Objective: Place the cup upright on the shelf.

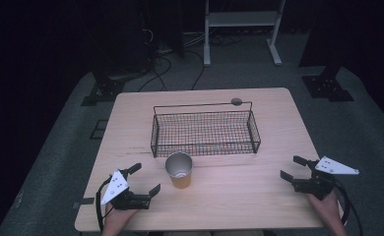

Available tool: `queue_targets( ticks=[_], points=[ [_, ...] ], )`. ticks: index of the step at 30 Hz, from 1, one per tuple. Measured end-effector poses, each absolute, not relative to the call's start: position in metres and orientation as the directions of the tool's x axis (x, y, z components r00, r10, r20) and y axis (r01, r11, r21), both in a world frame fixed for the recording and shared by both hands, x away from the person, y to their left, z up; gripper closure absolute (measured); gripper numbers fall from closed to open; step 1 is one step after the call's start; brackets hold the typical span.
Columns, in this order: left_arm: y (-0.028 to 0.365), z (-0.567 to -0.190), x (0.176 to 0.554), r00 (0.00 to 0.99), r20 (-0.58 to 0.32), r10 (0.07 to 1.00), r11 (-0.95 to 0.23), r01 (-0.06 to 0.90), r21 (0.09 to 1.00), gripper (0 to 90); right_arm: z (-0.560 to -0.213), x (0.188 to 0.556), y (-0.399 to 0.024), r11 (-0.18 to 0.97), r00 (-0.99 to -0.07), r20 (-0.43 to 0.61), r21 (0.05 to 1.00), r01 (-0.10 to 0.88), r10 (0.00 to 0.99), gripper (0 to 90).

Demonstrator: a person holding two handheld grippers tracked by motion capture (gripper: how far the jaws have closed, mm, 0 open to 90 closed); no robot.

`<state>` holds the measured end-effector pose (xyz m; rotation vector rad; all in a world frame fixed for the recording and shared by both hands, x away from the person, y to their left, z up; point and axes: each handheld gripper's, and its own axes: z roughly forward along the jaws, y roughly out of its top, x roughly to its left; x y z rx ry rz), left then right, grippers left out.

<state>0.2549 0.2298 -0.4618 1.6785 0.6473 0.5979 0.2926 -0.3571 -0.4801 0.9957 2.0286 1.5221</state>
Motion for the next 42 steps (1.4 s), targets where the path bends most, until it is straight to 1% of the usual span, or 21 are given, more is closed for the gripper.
queue_targets(
  ticks=[19,35,42],
  points=[
    [0.204,-0.460,0.266,0.766,0.048,0.641,-0.214,0.119,0.970,1.6,-0.480,0.293,-0.357,0.144,-0.660,0.092,0.944,0.295,0.745,14.0],
    [0.187,-0.460,0.272,0.784,0.060,0.618,-0.232,0.110,0.966,1.6,-0.480,0.293,-0.357,0.144,-0.661,0.092,0.945,0.293,0.745,14.0],
    [0.183,-0.462,0.277,0.780,0.052,0.623,-0.235,0.123,0.964,1.6,-0.480,0.293,-0.357,0.143,-0.662,0.092,0.945,0.293,0.744,13.9]
  ],
)
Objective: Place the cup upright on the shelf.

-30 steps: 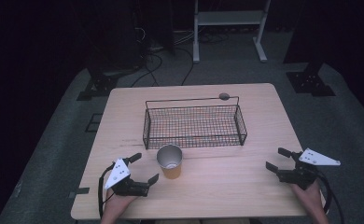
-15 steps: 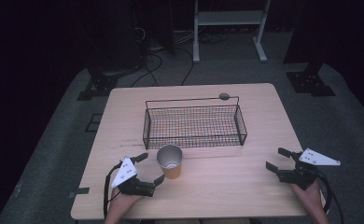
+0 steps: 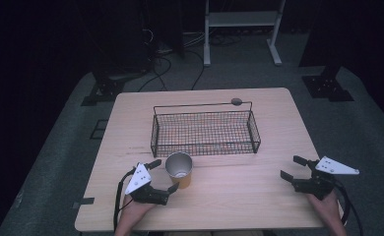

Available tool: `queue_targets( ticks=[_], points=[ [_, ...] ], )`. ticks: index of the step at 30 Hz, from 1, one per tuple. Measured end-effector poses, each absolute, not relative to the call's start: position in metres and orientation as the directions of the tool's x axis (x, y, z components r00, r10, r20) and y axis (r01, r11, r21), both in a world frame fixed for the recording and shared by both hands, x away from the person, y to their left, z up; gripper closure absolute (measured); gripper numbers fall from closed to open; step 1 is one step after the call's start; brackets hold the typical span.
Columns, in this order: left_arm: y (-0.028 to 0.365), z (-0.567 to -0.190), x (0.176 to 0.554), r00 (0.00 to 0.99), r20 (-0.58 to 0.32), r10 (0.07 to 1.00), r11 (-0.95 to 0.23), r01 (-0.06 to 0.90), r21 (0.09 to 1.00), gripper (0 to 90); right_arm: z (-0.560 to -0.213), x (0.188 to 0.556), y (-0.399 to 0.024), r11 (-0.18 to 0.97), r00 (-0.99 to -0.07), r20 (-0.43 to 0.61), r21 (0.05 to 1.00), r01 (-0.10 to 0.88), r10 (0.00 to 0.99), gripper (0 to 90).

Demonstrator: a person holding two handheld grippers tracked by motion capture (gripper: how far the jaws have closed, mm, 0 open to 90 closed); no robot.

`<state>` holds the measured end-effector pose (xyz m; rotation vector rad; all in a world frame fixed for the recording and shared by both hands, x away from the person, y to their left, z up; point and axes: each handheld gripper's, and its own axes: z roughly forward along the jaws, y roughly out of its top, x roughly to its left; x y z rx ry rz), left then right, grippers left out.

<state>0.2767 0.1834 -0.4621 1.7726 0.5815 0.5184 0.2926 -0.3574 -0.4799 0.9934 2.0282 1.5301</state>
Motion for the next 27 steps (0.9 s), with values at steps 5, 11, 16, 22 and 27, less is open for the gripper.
queue_targets(
  ticks=[5,11,16,22,27],
  points=[
    [0.178,-0.463,0.282,0.785,0.055,0.617,-0.248,0.128,0.960,1.6,-0.480,0.293,-0.357,0.143,-0.662,0.093,0.945,0.293,0.744,13.9],
    [0.171,-0.463,0.286,0.788,0.047,0.613,-0.244,0.132,0.961,1.6,-0.480,0.293,-0.357,0.143,-0.663,0.093,0.945,0.293,0.743,14.0],
    [0.168,-0.462,0.290,0.790,0.043,0.612,-0.244,0.137,0.960,1.6,-0.480,0.293,-0.357,0.143,-0.664,0.093,0.946,0.292,0.742,14.0],
    [0.162,-0.462,0.294,0.793,0.041,0.608,-0.251,0.143,0.957,1.6,-0.480,0.293,-0.357,0.142,-0.664,0.094,0.946,0.292,0.742,13.9],
    [0.160,-0.461,0.297,0.792,0.030,0.610,-0.248,0.154,0.957,1.7,-0.480,0.293,-0.357,0.142,-0.664,0.094,0.946,0.292,0.742,13.9]
  ],
)
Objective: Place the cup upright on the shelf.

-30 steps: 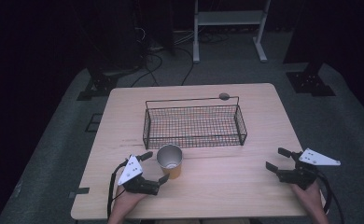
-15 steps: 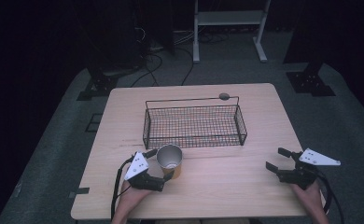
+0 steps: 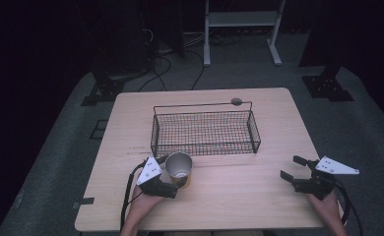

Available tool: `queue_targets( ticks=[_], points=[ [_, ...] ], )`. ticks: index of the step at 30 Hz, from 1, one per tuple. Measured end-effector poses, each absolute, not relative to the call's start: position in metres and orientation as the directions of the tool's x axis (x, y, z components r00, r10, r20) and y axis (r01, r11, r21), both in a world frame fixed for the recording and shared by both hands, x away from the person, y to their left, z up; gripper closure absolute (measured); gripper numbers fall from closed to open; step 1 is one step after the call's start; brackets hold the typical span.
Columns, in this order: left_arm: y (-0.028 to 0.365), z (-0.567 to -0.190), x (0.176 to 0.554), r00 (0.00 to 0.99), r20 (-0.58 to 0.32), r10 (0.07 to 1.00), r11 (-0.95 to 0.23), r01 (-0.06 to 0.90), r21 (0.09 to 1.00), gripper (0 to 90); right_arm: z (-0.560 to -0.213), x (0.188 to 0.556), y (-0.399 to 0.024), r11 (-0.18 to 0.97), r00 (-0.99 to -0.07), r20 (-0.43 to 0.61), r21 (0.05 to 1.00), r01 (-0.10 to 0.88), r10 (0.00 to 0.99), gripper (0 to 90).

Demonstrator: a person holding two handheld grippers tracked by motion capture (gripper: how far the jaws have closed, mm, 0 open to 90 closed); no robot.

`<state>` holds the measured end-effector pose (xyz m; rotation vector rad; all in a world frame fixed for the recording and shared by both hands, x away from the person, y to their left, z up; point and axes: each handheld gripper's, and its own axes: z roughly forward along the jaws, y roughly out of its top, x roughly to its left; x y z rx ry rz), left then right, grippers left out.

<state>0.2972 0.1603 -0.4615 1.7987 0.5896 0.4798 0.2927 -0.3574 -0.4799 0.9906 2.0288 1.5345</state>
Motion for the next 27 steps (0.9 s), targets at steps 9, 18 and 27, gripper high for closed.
queue_targets(
  ticks=[9,18,27],
  points=[
    [0.152,-0.458,0.300,0.802,0.060,0.595,-0.267,0.127,0.955,12.1,-0.480,0.293,-0.358,0.141,-0.665,0.094,0.946,0.291,0.741,13.9],
    [0.149,-0.447,0.302,0.810,0.048,0.585,-0.250,0.123,0.961,12.6,-0.480,0.293,-0.359,0.131,-0.663,0.102,0.947,0.292,0.742,13.9],
    [0.142,-0.432,0.308,0.830,0.043,0.556,-0.232,0.105,0.967,12.7,-0.480,0.293,-0.359,0.127,-0.663,0.104,0.948,0.291,0.741,13.9]
  ],
)
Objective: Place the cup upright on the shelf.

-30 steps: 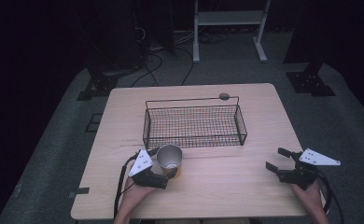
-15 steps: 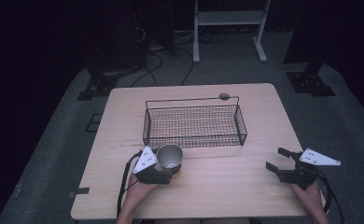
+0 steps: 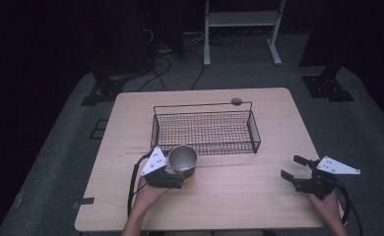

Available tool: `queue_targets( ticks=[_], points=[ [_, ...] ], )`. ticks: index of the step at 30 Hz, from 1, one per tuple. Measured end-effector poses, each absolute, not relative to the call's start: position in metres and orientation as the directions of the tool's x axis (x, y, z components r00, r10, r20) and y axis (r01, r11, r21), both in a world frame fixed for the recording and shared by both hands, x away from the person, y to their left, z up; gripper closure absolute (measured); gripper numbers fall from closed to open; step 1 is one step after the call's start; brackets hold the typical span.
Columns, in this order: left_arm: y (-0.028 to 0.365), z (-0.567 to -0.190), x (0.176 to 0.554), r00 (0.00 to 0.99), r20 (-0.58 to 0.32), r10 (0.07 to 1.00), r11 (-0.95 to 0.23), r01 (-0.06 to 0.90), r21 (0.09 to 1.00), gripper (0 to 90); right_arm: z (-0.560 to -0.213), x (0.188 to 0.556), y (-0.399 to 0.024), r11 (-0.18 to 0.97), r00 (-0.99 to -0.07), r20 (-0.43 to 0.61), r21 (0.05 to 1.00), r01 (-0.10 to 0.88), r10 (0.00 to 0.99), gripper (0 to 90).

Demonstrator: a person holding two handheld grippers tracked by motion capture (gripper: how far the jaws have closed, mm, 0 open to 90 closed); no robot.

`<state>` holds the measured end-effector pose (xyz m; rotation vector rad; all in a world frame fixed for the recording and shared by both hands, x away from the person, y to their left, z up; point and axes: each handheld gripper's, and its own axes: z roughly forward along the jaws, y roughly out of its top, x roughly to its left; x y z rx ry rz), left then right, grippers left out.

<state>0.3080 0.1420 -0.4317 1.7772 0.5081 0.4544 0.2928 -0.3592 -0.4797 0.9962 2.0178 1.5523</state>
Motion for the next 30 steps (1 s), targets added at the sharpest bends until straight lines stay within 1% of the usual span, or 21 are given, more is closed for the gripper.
queue_targets(
  ticks=[8,18,30],
  points=[
    [0.132,-0.419,0.319,0.845,0.053,0.533,-0.236,0.088,0.968,12.6,-0.480,0.293,-0.359,0.125,-0.664,0.106,0.949,0.290,0.741,13.9],
    [0.125,-0.405,0.329,0.864,0.041,0.503,-0.224,0.084,0.971,12.7,-0.480,0.293,-0.360,0.120,-0.664,0.110,0.949,0.290,0.739,13.9],
    [0.119,-0.384,0.341,0.875,0.060,0.480,-0.227,0.058,0.972,12.7,-0.479,0.293,-0.360,0.119,-0.665,0.111,0.949,0.291,0.738,13.9]
  ],
)
